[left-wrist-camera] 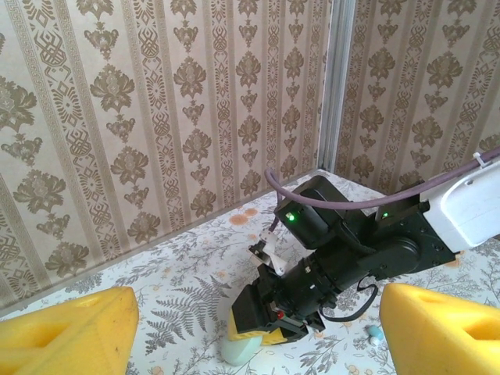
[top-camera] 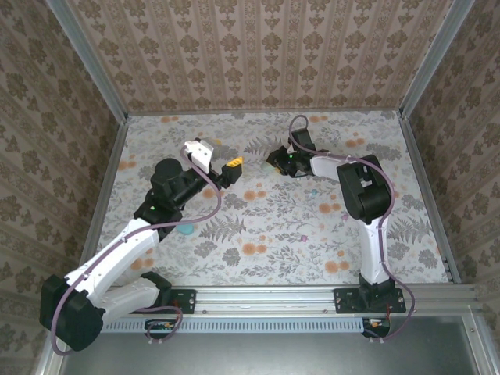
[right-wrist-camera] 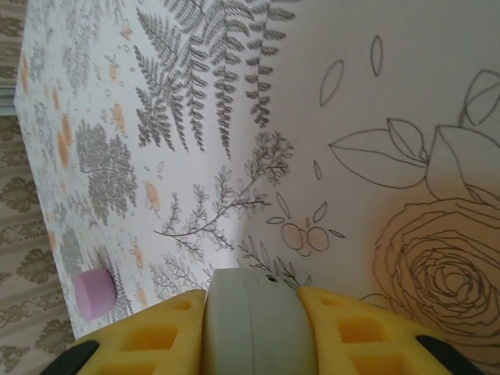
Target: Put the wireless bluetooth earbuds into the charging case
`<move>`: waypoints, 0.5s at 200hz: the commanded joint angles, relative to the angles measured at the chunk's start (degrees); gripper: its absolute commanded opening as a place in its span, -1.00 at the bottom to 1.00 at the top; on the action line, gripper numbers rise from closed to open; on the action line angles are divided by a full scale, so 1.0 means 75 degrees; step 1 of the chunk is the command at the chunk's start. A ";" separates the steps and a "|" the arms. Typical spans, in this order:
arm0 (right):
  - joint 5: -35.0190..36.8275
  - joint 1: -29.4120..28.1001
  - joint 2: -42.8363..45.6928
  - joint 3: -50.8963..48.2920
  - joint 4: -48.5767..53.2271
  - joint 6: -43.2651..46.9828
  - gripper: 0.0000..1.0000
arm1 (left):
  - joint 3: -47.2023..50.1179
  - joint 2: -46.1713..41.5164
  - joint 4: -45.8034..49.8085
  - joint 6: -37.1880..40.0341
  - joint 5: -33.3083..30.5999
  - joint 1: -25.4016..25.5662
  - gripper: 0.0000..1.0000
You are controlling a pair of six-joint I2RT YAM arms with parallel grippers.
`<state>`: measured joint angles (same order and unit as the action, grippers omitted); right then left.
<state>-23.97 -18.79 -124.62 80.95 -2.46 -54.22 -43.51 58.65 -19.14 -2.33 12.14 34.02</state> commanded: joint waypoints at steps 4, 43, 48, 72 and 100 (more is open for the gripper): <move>-0.0049 -0.0026 -0.0108 0.0312 0.0740 0.0424 -0.36 | -0.0055 -0.0003 0.0055 0.0135 -0.0099 -0.0047 0.62; 0.0187 -0.0026 -0.0109 0.0632 0.1628 0.0896 -0.25 | -0.0094 0.0043 0.0009 0.0101 -0.0062 -0.0048 0.62; 0.0206 -0.0022 -0.0107 0.0677 0.1708 0.0942 -0.24 | -0.0091 0.0046 -0.0034 0.0101 -0.0030 -0.0048 0.62; 0.0223 -0.0021 -0.0087 0.0796 0.1931 0.1104 -0.15 | -0.0105 0.0049 -0.0055 0.0098 -0.0024 -0.0048 0.62; 0.0239 -0.0025 -0.0083 0.1010 0.2238 0.1272 -0.09 | -0.0105 0.0031 -0.0027 0.0088 -0.0019 -0.0048 0.62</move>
<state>-23.09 -18.79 -124.64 85.86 9.78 -47.37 -43.51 59.18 -18.63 -2.33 11.94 34.02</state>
